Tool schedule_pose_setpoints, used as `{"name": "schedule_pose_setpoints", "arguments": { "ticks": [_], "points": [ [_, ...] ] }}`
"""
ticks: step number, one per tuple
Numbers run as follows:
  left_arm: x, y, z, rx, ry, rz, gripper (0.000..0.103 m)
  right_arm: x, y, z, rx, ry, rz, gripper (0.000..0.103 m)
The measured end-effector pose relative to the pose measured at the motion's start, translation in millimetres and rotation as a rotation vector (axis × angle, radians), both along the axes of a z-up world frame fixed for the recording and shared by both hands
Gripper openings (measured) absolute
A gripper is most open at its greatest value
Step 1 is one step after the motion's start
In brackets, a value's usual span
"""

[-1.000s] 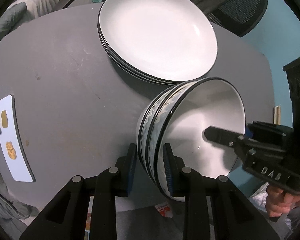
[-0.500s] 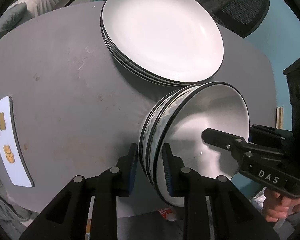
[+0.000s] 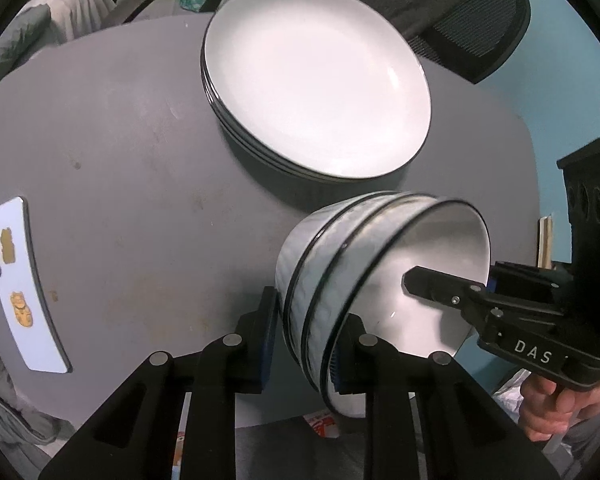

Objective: Organize plates and bowls

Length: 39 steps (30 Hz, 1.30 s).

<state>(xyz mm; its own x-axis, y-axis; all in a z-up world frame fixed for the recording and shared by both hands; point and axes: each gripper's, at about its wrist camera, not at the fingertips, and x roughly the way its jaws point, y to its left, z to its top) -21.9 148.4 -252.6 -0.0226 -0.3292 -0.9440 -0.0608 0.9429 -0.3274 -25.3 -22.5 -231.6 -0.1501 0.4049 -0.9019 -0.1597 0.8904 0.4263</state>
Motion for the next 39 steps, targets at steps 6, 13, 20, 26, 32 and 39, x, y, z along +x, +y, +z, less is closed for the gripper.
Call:
{"name": "schedule_pose_setpoints", "arguments": {
  "ticks": [6,13,20,26,32,39],
  "points": [
    [10,1,19,0.005,-0.018,-0.013,0.021,6,-1,23,0.003,-0.027,0.002,0.021],
    [9,1,19,0.009,0.001,-0.021,0.021,11,2,18,0.003,-0.014,-0.013,0.020],
    [11,-1,24,0.016,0.003,-0.018,0.021,11,2,22,0.006,-0.010,-0.013,0.020],
    [12,2,42,0.011,-0.023,-0.006,0.021,14,1,33,0.017,-0.011,-0.022,0.020],
    [26,8,63,0.011,-0.062,-0.005,0.021,25,3,54,0.020,-0.038,-0.020,0.020],
    [64,13,65,0.038,-0.098,-0.015,0.021,56,12,57,0.024,-0.073,-0.022,0.020]
  ]
}}
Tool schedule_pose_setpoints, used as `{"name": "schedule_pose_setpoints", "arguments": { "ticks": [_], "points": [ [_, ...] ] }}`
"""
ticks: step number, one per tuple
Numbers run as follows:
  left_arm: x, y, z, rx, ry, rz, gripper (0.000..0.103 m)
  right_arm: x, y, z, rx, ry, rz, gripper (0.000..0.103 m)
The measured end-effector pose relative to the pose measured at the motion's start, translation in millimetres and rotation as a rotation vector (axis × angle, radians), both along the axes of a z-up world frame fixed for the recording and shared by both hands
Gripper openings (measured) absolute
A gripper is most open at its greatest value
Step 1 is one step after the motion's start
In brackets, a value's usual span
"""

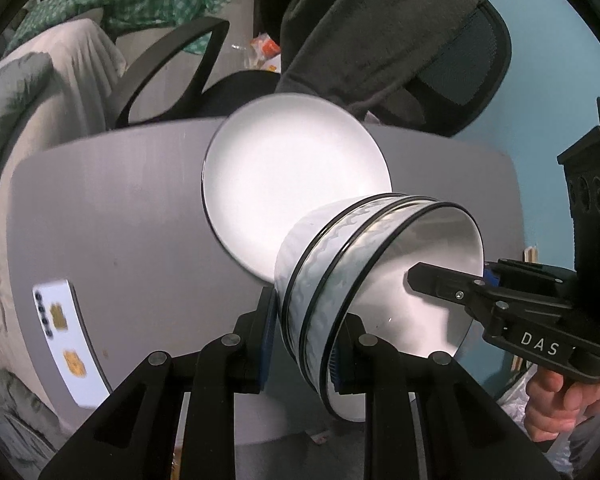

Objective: Organize plates and bowls

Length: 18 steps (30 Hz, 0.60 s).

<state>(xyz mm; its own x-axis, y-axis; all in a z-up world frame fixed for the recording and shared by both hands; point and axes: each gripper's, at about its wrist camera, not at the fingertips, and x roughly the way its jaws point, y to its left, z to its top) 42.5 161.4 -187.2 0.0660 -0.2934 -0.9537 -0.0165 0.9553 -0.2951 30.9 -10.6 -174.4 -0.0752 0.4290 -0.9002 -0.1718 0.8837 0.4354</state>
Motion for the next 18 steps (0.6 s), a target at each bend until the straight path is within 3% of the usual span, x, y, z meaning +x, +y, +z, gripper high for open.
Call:
{"name": "schedule_pose_setpoints", "arguments": {
  "ticks": [11,18],
  "points": [
    [47,2,-38,0.033,0.045,0.022,0.021,49,10,-34,-0.032,0.030,-0.002,0.020],
    [60,2,-44,0.039,0.056,0.037,0.021,65,11,-43,-0.049,0.053,0.003,0.020]
  ]
}}
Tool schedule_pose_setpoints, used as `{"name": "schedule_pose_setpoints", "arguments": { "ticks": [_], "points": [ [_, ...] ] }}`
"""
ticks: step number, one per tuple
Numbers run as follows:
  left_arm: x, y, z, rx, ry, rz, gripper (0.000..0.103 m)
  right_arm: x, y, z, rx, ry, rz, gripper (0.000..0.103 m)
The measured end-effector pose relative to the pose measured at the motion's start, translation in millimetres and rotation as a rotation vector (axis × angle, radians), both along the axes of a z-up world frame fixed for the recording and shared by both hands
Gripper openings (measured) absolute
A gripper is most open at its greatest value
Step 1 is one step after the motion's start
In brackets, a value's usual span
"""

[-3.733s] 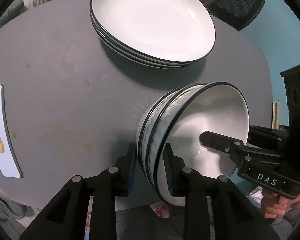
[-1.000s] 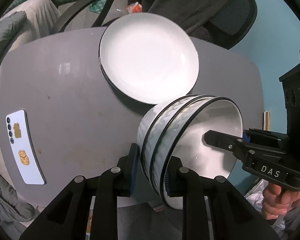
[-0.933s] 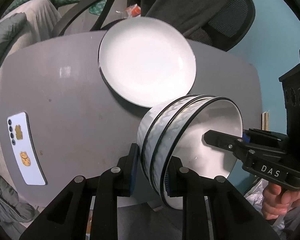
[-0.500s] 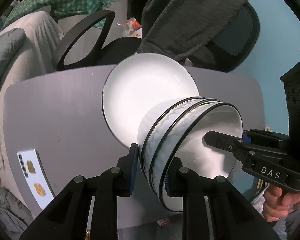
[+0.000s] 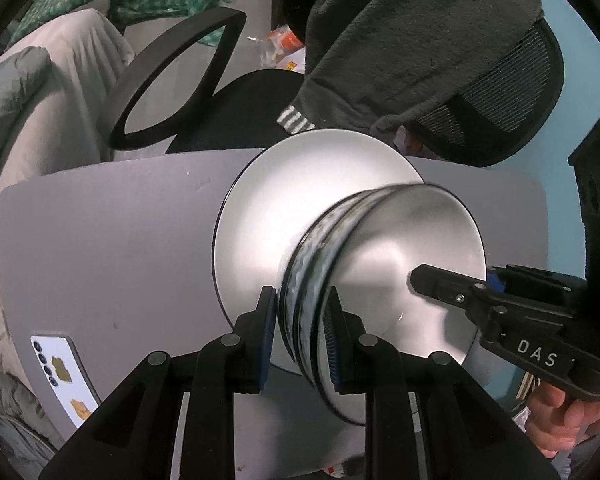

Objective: Organize plates and bowls

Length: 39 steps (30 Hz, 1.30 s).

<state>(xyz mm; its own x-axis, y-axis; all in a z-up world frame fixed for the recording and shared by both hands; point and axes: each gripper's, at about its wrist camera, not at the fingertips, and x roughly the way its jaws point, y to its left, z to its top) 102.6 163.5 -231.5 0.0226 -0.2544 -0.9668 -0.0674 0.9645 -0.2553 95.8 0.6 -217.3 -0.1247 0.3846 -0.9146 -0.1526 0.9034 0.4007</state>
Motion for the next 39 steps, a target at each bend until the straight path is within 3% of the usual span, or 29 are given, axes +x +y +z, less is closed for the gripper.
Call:
{"name": "schedule_pose_setpoints", "arguments": {
  "ticks": [7,11,15,17,19,24,26,29,37,39],
  "points": [
    [2,0,-4,0.005,-0.005,-0.001,0.023,5,7,1,-0.031,-0.008,0.030,0.022],
    [-1,-2,-3,-0.015,-0.020,0.001,0.033,5,9,2,-0.019,-0.015,0.033,0.030],
    [-7,-1,-2,0.022,-0.034,0.018,0.044,4,10,2,-0.023,-0.027,0.038,0.032],
    [-13,3,4,0.044,-0.046,0.038,0.047,4,10,5,-0.056,-0.047,0.050,0.047],
    [-16,7,11,0.063,-0.063,0.047,0.050,2,8,12,-0.073,-0.079,0.050,0.050],
    [-28,15,52,0.107,-0.150,0.082,0.069,-4,4,42,-0.102,-0.147,0.056,0.058],
    [-32,17,73,0.119,-0.196,0.085,0.069,-8,3,62,-0.110,-0.203,0.063,0.065],
    [-39,16,105,0.141,-0.255,0.080,0.079,-17,3,92,-0.110,-0.267,0.068,0.066],
    [-65,6,176,0.187,-0.385,0.029,0.081,-37,0,165,-0.049,-0.374,0.017,0.067],
    [-71,3,189,0.196,-0.411,0.019,0.087,-41,1,178,-0.049,-0.399,0.013,0.067]
  ]
}}
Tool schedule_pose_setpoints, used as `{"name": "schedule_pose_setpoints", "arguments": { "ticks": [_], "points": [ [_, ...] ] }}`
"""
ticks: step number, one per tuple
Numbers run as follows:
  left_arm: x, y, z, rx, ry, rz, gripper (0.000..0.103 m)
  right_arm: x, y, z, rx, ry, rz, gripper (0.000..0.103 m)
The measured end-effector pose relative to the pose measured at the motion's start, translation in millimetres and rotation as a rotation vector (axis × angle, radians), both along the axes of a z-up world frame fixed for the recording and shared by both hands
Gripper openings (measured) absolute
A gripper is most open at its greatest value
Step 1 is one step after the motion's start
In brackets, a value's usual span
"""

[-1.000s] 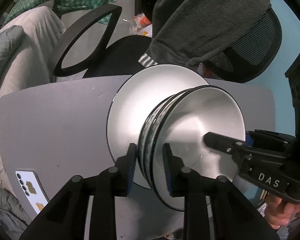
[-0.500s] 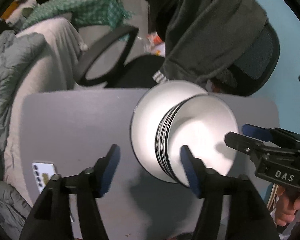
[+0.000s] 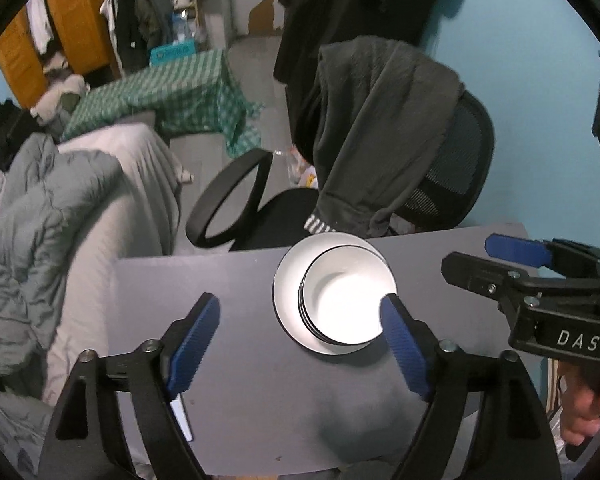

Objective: Organize plates and bowls

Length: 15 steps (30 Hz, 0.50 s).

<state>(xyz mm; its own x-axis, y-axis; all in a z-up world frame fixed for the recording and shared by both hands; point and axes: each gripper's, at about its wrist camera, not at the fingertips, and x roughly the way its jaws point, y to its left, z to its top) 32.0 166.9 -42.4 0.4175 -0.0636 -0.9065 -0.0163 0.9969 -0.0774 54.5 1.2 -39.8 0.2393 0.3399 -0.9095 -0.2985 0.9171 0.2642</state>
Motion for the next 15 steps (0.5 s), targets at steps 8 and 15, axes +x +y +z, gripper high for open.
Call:
{"name": "schedule_pose_setpoints", "arguments": {
  "ticks": [8,15],
  "points": [
    [-23,6,33,-0.030,-0.061,0.031,0.088,-21,3,35,-0.054,-0.119,-0.025,0.067],
    [-40,12,45,-0.062,-0.077,0.086,0.088,-35,1,48,-0.081,-0.179,-0.065,0.067]
  ]
}}
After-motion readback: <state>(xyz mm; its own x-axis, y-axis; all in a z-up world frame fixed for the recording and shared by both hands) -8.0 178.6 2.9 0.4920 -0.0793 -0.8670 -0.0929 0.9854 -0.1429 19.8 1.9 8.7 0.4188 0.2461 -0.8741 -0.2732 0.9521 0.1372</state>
